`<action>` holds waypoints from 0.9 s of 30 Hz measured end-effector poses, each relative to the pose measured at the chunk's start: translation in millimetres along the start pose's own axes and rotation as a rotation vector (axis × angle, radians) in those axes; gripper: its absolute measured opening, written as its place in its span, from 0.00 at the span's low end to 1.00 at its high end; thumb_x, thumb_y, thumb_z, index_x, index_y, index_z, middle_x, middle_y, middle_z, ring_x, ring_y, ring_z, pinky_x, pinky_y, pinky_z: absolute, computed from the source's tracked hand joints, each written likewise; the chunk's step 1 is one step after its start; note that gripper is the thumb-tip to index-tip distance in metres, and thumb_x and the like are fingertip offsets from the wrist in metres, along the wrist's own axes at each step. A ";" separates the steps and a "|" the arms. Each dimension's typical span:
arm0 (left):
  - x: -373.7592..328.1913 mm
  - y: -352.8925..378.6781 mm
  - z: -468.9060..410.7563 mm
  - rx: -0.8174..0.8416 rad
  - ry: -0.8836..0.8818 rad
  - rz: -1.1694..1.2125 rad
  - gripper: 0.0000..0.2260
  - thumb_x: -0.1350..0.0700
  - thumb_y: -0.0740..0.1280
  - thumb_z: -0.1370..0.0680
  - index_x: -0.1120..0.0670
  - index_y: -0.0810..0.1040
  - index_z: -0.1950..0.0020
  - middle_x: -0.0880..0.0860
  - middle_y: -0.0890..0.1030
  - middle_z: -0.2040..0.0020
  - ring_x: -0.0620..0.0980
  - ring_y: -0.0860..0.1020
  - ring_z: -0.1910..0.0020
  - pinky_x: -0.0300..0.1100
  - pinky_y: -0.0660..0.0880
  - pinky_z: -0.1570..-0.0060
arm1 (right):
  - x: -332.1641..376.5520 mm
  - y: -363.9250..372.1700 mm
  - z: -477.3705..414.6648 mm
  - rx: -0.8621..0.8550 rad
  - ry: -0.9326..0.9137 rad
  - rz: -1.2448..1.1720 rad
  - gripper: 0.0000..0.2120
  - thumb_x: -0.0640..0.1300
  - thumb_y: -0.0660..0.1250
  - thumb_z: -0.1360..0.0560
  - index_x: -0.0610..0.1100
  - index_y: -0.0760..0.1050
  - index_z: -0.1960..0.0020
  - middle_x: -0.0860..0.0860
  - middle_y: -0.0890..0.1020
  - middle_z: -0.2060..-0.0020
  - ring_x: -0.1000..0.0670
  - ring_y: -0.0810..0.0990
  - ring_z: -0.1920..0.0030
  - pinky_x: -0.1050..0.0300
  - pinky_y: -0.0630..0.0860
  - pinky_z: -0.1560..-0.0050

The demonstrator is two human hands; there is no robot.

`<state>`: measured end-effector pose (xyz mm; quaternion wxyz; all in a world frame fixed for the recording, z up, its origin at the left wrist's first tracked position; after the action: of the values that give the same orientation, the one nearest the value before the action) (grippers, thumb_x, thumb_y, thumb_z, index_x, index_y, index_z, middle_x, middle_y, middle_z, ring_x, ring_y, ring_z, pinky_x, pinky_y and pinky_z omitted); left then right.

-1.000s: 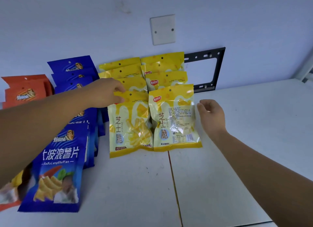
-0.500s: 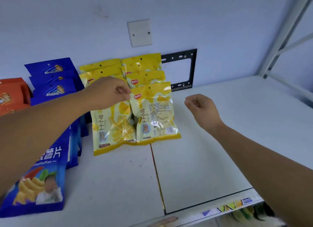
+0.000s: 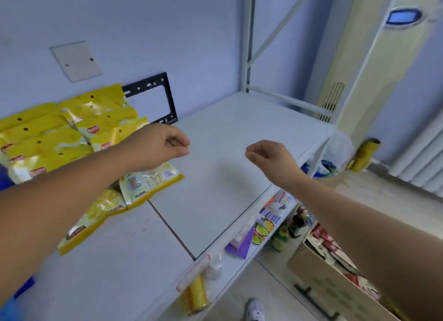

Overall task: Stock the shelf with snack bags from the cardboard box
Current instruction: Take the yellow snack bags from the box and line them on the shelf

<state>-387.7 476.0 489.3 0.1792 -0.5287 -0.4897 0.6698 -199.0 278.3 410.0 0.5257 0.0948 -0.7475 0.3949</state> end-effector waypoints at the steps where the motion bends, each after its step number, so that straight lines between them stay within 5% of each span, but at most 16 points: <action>1: -11.5 10.7 -2.6 0.017 0.024 0.000 0.08 0.49 0.74 0.25 0.46 0.83 0.47 0.43 0.85 0.52 0.39 0.82 0.54 0.36 0.78 0.49 | -7.6 -13.9 10.4 -0.019 0.014 0.010 0.08 0.49 0.70 0.22 0.47 0.82 0.45 0.51 0.86 0.55 0.54 0.83 0.56 0.65 0.75 0.58; 13: -160.9 132.1 -47.9 0.214 0.210 -0.018 0.07 0.50 0.74 0.25 0.48 0.84 0.49 0.44 0.85 0.55 0.42 0.83 0.54 0.42 0.78 0.48 | -101.4 -182.1 100.4 -0.294 0.184 0.012 0.06 0.50 0.70 0.22 0.49 0.83 0.49 0.56 0.86 0.56 0.56 0.84 0.54 0.57 0.79 0.49; 19: -259.1 227.2 -72.4 0.342 0.283 -0.009 0.05 0.50 0.74 0.25 0.47 0.84 0.50 0.45 0.85 0.55 0.42 0.83 0.54 0.41 0.78 0.49 | -166.8 -275.0 139.0 -0.320 0.259 0.099 0.07 0.48 0.69 0.21 0.47 0.83 0.49 0.57 0.83 0.59 0.61 0.80 0.60 0.63 0.73 0.57; 23: -313.7 300.5 -86.5 0.447 0.305 0.006 0.06 0.49 0.74 0.25 0.46 0.84 0.49 0.44 0.86 0.55 0.40 0.83 0.55 0.40 0.79 0.49 | -233.5 -338.7 169.4 -0.378 0.368 0.097 0.07 0.48 0.70 0.22 0.46 0.83 0.49 0.53 0.85 0.54 0.54 0.83 0.54 0.52 0.80 0.48; 27: -353.8 366.9 -96.0 0.540 0.310 -0.014 0.06 0.48 0.74 0.25 0.45 0.83 0.49 0.44 0.85 0.54 0.39 0.83 0.54 0.41 0.79 0.47 | -291.2 -382.2 198.6 -0.409 0.463 0.060 0.08 0.50 0.70 0.22 0.48 0.83 0.47 0.54 0.85 0.53 0.54 0.83 0.51 0.52 0.80 0.45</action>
<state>-67.7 85.3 371.4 0.3903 -0.5546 -0.2647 0.6855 -2.3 -194.5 320.0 0.6783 -0.1274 -0.6743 0.2628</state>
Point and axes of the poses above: each hand's wrist, its own z-axis away from the middle knuckle, its own y-axis out of the palm, x = y × z, the point moved 8 cm from there along -z, towards the middle knuckle
